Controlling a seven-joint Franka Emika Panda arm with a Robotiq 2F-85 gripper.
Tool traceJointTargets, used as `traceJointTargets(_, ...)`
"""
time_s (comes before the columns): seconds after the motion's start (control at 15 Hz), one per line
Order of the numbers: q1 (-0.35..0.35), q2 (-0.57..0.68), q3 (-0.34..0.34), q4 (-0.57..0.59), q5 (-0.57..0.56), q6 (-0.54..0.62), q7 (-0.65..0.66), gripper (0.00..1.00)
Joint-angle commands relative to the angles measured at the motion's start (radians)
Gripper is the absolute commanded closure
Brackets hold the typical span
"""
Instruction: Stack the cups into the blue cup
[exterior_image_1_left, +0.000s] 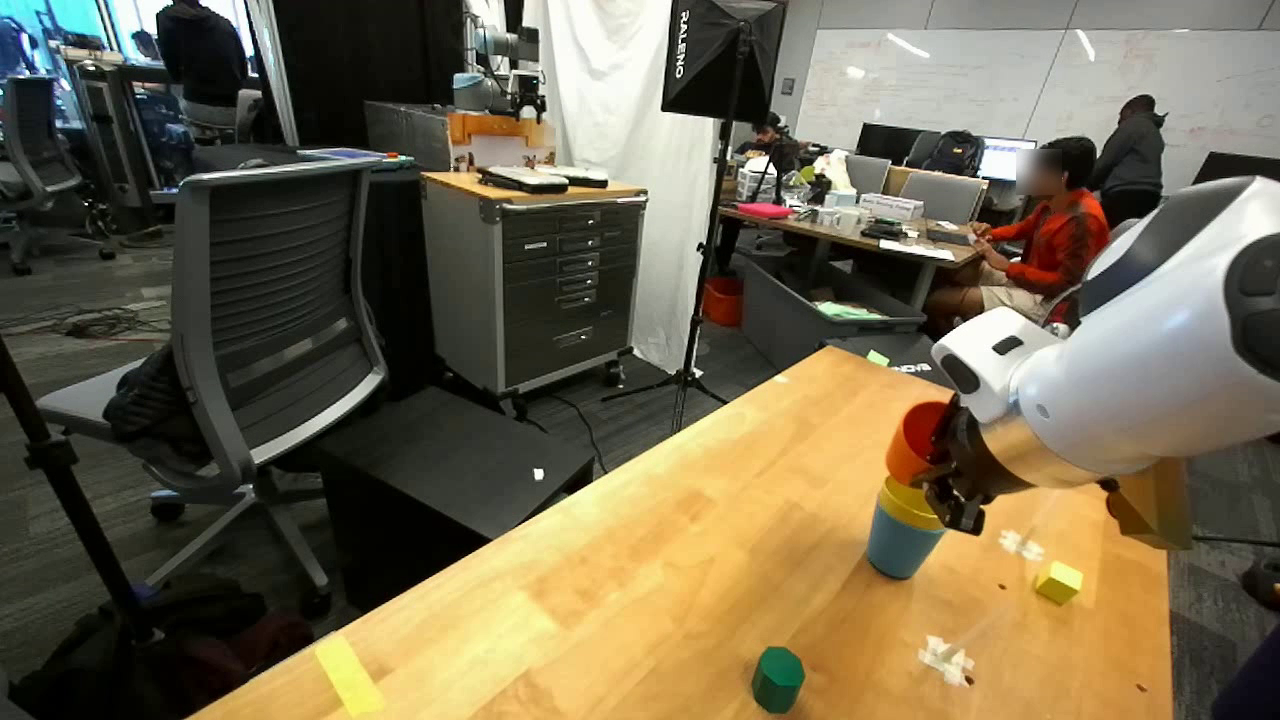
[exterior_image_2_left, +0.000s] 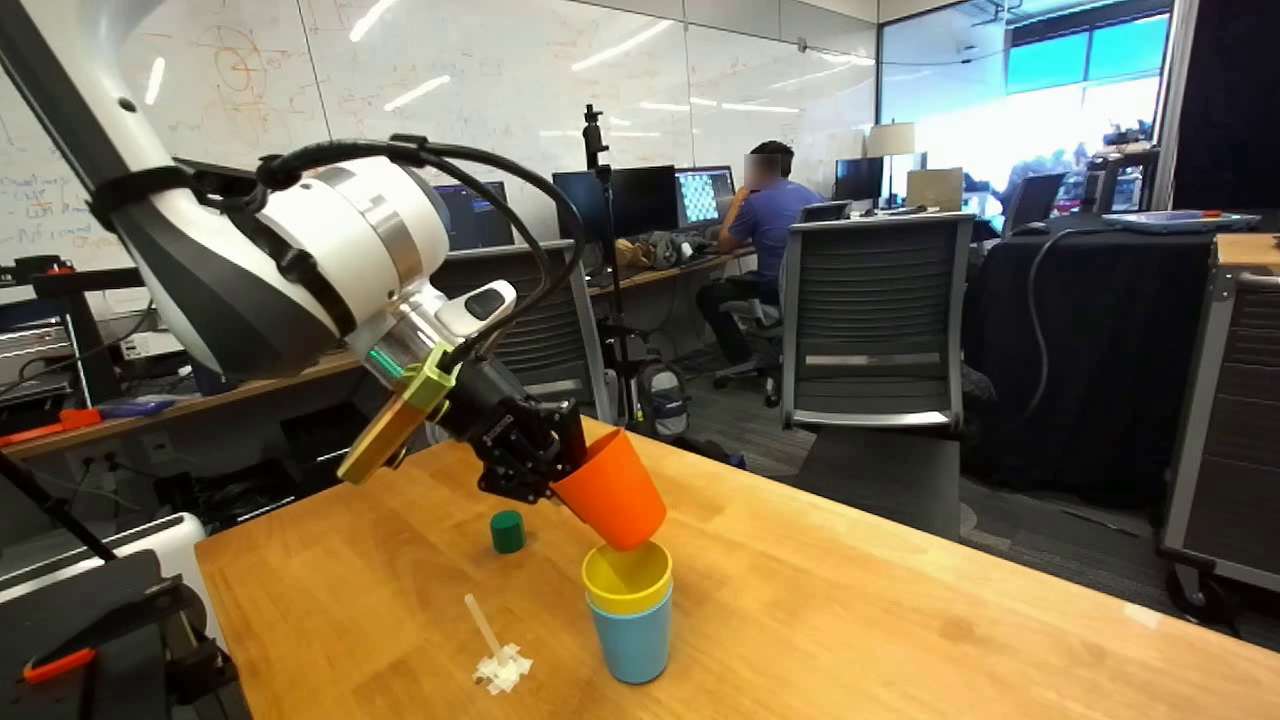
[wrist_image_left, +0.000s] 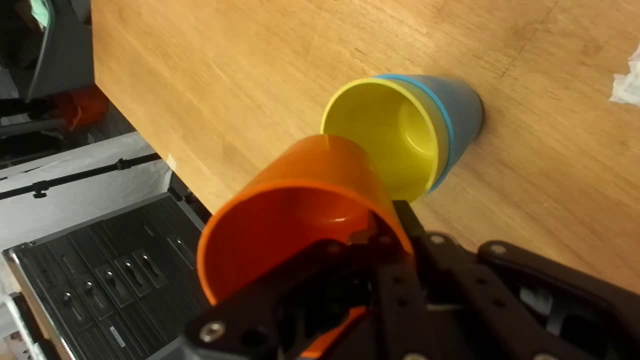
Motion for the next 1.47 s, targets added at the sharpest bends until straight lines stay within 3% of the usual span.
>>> traceJointTargets(0.0,-0.008,-0.064,-0.012,-0.047,-0.047,0.007,0.022,0.99)
traceJointTargets(1.4,-0.011,0.030,0.013,-0.007,0.006,-0.004,-0.006,0.99)
